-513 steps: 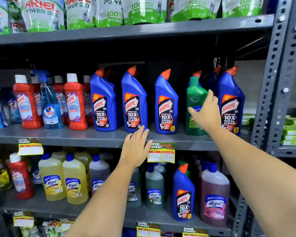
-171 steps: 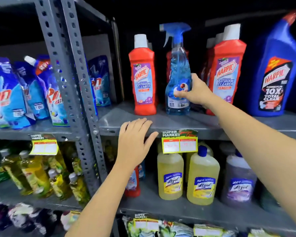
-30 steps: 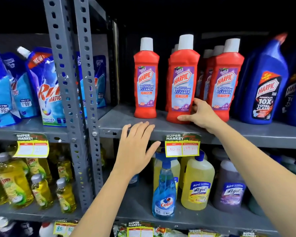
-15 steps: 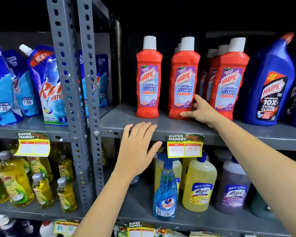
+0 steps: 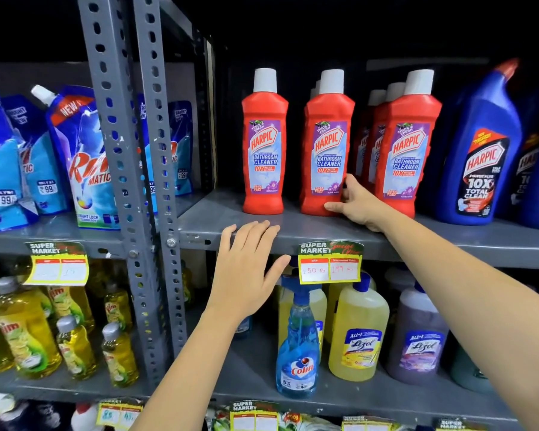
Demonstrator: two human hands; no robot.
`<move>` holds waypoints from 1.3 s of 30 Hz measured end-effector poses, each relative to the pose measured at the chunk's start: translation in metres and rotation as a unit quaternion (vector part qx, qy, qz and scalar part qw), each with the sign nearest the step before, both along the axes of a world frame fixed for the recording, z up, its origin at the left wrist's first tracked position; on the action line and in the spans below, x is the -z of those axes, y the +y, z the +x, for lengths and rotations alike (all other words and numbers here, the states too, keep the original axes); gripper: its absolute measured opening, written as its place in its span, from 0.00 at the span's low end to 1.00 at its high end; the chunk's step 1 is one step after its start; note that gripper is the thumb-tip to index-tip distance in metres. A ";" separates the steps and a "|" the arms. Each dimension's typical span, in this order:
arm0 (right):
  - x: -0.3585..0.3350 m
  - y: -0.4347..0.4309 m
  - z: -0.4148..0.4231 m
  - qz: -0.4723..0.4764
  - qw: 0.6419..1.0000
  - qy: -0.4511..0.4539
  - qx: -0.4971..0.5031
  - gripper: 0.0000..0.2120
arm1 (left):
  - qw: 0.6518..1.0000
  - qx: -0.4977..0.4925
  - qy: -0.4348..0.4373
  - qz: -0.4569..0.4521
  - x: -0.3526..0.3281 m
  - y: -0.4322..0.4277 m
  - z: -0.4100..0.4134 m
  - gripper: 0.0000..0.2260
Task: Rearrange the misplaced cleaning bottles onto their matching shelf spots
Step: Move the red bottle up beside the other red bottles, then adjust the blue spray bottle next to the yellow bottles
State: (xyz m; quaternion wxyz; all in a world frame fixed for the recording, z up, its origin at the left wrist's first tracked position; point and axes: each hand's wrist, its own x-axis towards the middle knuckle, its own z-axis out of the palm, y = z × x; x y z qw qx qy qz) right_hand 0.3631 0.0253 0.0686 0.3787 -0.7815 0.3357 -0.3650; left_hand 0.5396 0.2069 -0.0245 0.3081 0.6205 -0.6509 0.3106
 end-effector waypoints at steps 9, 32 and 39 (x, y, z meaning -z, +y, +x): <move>-0.001 0.000 0.000 0.021 1.000 -0.017 -0.008 0.29 | 1.000 0.002 0.000 -0.006 0.001 0.001 0.000 0.23; 0.159 0.121 -0.030 -0.279 0.920 -0.241 0.130 0.03 | 0.992 -0.013 0.045 0.120 0.145 0.025 0.021 0.27; 0.244 0.100 -0.016 -0.099 0.988 0.063 0.104 0.34 | 0.947 -0.058 0.078 0.305 0.238 0.039 0.033 0.27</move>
